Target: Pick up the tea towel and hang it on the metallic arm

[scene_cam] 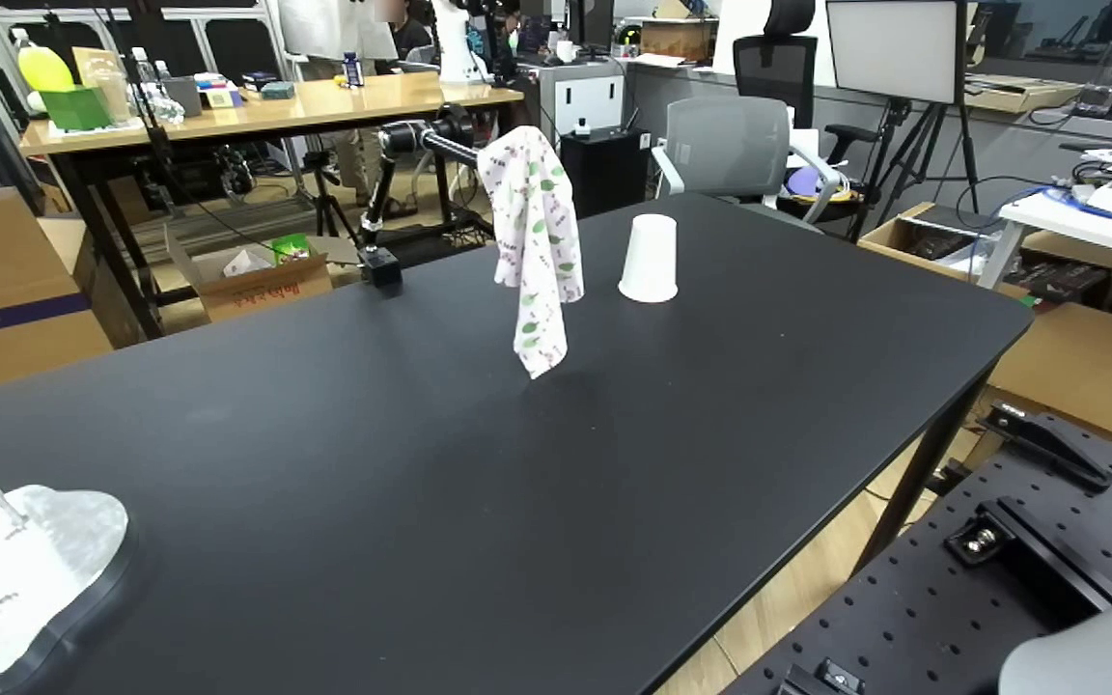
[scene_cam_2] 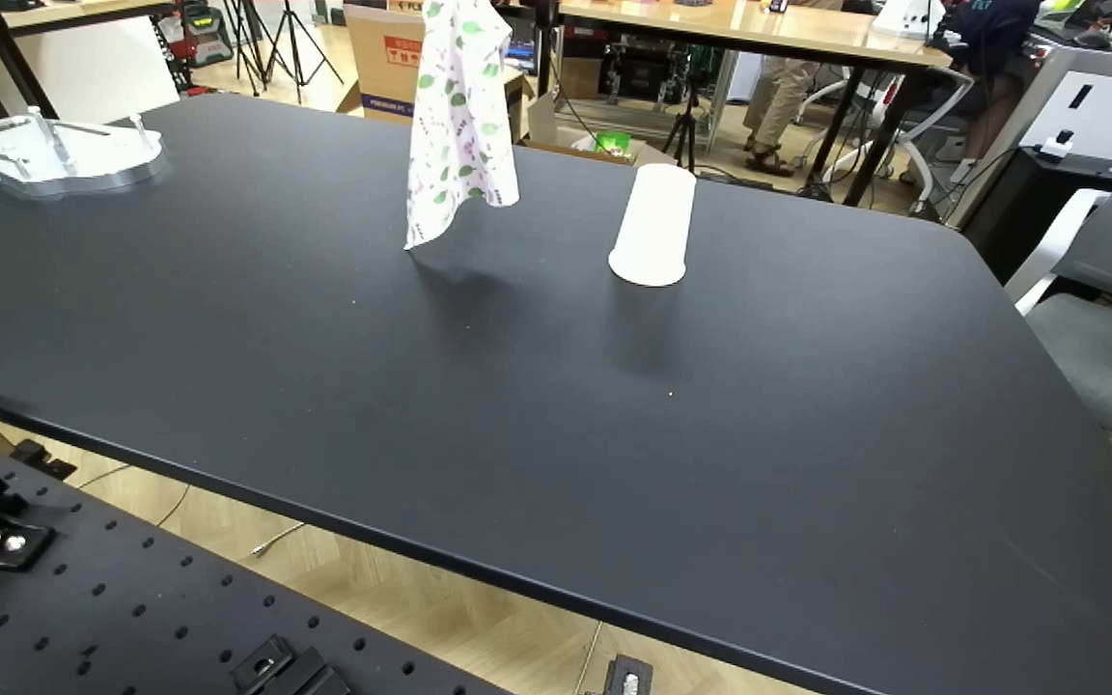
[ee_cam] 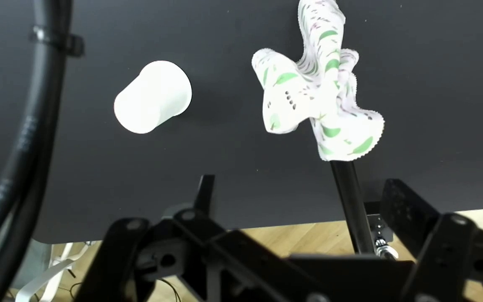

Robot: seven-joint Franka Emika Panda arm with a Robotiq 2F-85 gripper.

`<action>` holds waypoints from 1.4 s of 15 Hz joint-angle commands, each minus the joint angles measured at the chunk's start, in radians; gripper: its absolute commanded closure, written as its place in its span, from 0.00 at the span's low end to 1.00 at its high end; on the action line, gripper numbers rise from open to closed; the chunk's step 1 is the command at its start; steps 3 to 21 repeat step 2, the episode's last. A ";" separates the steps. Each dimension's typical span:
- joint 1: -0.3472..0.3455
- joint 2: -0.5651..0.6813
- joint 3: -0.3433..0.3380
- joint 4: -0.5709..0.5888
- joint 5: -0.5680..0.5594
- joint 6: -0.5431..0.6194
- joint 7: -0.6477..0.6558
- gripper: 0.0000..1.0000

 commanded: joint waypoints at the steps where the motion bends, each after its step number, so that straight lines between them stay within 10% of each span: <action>1: 0.002 0.002 -0.002 0.002 0.001 -0.003 -0.001 0.00; 21: 0.002 0.003 -0.002 0.002 0.001 -0.003 -0.001 0.00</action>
